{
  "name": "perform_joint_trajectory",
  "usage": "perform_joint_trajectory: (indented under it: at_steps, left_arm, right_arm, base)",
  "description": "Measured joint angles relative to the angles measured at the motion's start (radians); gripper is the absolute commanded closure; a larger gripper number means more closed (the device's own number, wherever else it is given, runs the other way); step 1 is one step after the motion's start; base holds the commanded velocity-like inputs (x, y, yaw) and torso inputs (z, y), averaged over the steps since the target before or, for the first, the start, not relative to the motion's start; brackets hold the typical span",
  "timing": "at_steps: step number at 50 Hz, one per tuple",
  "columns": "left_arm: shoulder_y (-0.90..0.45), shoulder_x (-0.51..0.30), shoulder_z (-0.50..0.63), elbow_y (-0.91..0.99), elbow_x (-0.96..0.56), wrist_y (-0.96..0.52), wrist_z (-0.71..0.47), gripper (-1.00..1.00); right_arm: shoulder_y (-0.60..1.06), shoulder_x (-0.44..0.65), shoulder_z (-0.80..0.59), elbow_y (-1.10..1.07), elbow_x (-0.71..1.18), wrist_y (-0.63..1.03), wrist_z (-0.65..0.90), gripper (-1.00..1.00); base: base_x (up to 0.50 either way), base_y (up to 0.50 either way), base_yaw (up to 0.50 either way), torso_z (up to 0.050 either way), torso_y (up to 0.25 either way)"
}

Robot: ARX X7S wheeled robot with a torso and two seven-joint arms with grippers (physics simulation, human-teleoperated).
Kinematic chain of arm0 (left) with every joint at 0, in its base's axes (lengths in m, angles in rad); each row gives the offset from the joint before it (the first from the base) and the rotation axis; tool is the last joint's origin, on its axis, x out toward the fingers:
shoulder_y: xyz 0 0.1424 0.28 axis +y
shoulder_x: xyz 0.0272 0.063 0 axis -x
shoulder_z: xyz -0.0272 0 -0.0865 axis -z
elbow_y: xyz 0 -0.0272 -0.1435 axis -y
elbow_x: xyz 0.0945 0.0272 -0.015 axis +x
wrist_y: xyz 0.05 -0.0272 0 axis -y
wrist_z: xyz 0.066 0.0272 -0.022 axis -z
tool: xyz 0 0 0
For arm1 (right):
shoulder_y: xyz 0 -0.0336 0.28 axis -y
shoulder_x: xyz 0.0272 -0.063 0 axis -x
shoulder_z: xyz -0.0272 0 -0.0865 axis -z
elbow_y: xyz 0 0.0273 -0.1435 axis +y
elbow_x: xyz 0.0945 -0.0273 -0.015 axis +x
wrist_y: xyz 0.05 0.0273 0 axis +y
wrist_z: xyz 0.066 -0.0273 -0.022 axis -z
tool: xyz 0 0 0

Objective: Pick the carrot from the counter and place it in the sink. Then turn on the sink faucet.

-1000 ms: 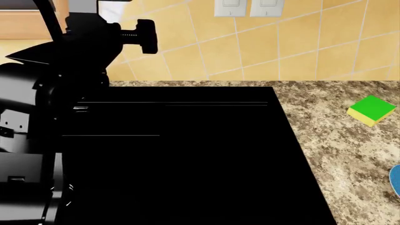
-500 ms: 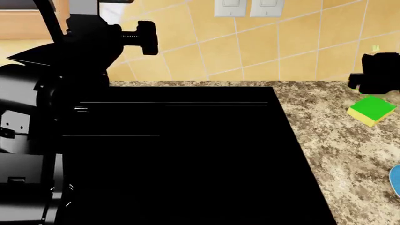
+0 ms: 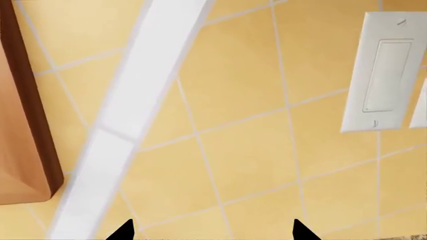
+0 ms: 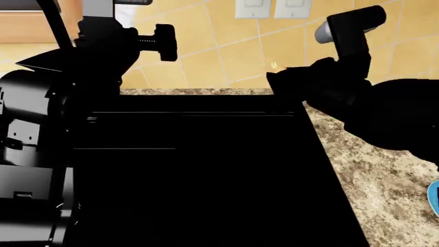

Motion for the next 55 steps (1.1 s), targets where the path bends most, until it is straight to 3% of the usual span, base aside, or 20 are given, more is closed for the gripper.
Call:
perform_joint_trajectory:
  at_steps: [16, 34, 55]
  left_arm:
    - [0.002, 0.007, 0.007, -0.014, -0.004, 0.010, 0.001, -1.00]
    - [0.006, 0.013, 0.014, -0.031, -0.006, 0.025, 0.003, -1.00]
    - [0.018, 0.009, 0.014, -0.024, -0.018, 0.028, 0.000, -1.00]
  right_arm:
    - [-0.042, -0.147, -0.159, 0.070, -0.111, -0.083, -0.140, 1.00]
    - [-0.050, -0.322, -0.345, 0.353, -0.311, -0.235, -0.330, 1.00]
    - [0.014, -0.464, -0.508, 0.576, -0.429, -0.192, -0.473, 1.00]
  base:
    - [0.00, 0.00, 0.00, 0.000, 0.000]
    - [0.00, 0.00, 0.00, 0.000, 0.000]
    - [0.00, 0.00, 0.00, 0.000, 0.000]
